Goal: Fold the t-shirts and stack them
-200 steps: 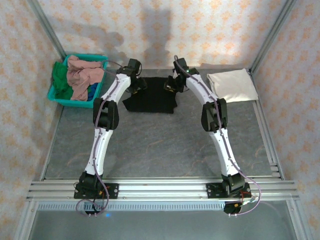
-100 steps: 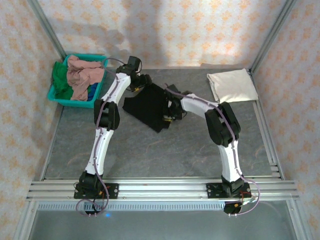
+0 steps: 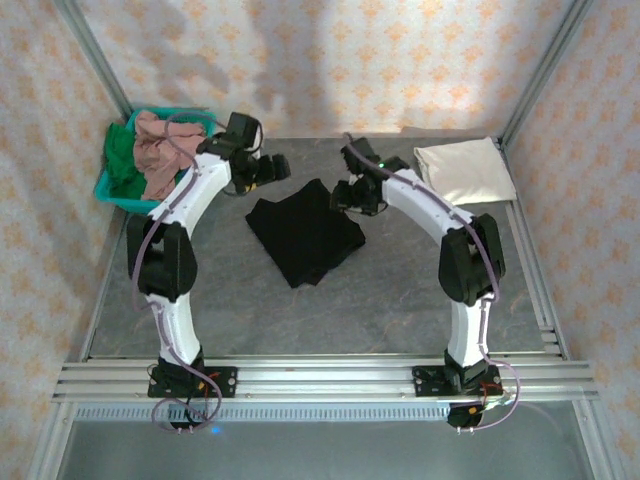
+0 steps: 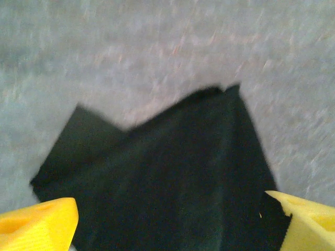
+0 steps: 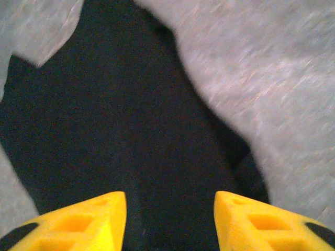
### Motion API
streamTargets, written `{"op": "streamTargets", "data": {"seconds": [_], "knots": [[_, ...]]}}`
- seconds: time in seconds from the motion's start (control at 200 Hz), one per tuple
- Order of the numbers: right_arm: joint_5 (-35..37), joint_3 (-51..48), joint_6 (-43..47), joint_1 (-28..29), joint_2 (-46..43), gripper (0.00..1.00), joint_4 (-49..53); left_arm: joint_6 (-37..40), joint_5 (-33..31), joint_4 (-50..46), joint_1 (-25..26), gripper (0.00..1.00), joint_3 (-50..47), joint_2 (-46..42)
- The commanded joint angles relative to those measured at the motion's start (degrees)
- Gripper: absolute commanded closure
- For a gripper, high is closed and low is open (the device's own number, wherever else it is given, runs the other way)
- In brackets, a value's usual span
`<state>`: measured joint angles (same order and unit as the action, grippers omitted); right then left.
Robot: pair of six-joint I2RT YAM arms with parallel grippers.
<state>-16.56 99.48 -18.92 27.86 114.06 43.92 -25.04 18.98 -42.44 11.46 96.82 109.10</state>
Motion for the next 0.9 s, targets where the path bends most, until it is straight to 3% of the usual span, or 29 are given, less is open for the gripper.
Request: {"op": "streamTargets", "data": {"seconds": [0.0,0.12,0.185,0.235,0.355,0.601,0.896], "knots": [[0.43,4.22,3.80,-1.69,8.24,0.48,1.01,-3.21,-2.25,5.20,1.47,0.10,-11.66,-2.94],[-4.94,9.26,6.83,-2.12,13.00,0.43,2.02,-6.58,-2.39,8.90,2.45,0.13,-21.74,-5.73],[-6.89,9.76,7.55,-2.14,14.27,0.42,2.02,-6.98,-0.95,10.52,2.43,0.23,-25.42,-6.57],[-8.31,9.12,8.22,-2.08,14.46,0.41,1.86,-6.21,-1.58,10.24,2.40,0.26,-26.72,-6.46],[-9.37,0.55,7.92,-1.56,10.97,0.41,-2.83,-3.27,-2.10,7.22,2.03,0.43,-24.19,-2.92],[-7.22,-18.50,1.49,2.75,-0.51,0.43,-8.03,0.89,-5.85,1.01,-0.93,0.40,-13.75,4.44],[4.13,-17.62,-6.38,4.36,-4.38,0.44,-6.32,2.38,-3.93,0.07,-1.22,0.35,-8.75,7.35]]}}
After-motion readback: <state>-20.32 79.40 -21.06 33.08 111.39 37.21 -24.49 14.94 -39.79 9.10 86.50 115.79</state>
